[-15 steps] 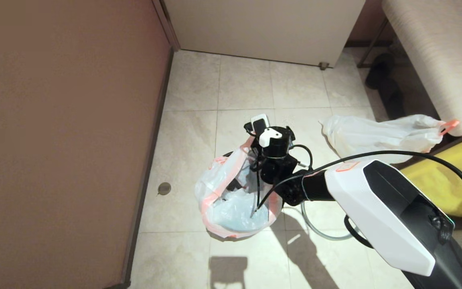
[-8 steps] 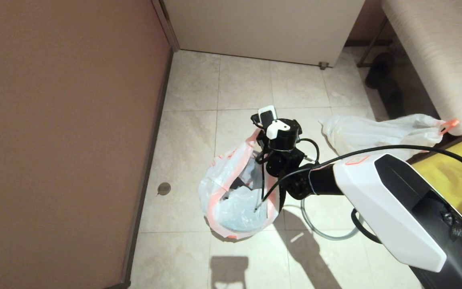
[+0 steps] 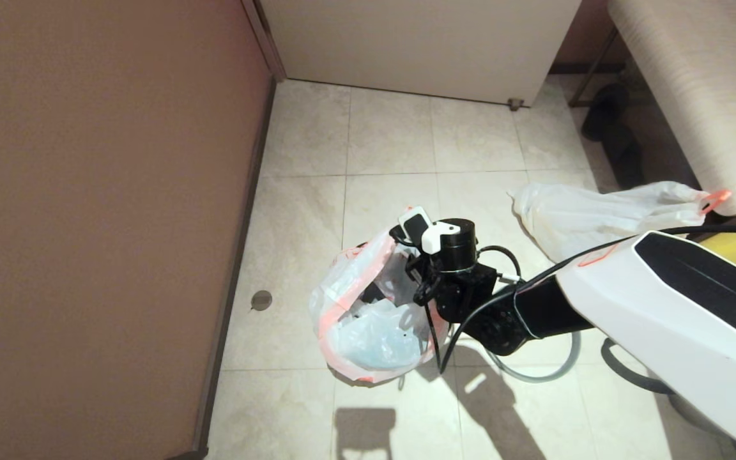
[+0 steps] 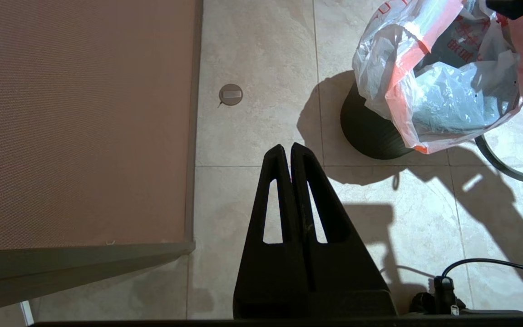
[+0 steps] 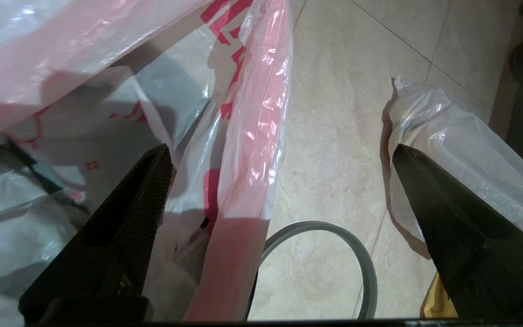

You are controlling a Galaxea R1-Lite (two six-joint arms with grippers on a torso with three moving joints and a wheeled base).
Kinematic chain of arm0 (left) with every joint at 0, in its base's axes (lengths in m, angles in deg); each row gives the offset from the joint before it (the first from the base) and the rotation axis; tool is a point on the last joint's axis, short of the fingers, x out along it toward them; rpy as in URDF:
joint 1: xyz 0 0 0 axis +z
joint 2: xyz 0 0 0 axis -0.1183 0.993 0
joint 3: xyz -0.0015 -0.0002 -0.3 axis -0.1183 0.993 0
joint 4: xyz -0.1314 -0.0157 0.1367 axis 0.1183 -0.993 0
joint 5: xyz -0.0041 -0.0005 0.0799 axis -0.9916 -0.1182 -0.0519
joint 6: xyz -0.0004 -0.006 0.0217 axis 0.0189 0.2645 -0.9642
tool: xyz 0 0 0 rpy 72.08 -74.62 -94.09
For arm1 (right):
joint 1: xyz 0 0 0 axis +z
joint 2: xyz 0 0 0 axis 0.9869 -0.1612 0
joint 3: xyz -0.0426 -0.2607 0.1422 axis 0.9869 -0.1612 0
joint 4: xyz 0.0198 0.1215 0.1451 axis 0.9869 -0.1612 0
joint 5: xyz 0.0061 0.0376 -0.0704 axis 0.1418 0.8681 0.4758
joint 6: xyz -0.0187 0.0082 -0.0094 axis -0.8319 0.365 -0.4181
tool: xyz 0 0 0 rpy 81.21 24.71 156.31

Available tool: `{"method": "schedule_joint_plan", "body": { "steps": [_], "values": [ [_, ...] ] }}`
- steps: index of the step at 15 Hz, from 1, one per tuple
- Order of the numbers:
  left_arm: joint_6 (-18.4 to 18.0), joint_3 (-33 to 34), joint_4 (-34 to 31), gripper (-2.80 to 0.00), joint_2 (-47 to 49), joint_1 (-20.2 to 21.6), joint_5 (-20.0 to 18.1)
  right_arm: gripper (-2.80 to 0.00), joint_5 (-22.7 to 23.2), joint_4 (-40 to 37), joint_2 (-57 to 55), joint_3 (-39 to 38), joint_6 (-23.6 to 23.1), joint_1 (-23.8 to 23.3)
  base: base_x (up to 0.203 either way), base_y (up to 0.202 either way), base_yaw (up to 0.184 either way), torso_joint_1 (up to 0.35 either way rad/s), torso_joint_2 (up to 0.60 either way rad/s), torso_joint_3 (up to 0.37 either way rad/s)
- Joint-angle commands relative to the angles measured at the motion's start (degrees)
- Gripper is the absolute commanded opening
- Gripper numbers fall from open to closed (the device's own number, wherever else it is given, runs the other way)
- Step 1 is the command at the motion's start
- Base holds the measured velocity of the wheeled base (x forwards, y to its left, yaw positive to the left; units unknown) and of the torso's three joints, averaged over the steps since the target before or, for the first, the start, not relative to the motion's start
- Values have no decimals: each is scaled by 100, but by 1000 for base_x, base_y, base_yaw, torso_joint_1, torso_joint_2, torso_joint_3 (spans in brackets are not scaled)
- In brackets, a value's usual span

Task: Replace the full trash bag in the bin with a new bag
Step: Put the new garbage bag on the trash can

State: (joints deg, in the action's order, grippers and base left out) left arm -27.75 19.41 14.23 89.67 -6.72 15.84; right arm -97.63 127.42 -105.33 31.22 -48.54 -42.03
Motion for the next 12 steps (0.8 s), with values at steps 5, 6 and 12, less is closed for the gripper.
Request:
{"method": "schedule_joint_plan", "body": {
  "steps": [5,6,12],
  "values": [
    [4,-1,-2,-280,5,1,5,0,-300,62,1231,-1708,368,707,0,0,0,0,0,0],
    [4,-1,-2,-280,5,1,5,0,-521,-94,1282,-1734,747,766,0,0,0,0,0,0],
    [4,-1,-2,-280,5,1,5,0,-511,-3056,1813,-1711,4788,860,0,0,0,0,0,0]
  ]
}}
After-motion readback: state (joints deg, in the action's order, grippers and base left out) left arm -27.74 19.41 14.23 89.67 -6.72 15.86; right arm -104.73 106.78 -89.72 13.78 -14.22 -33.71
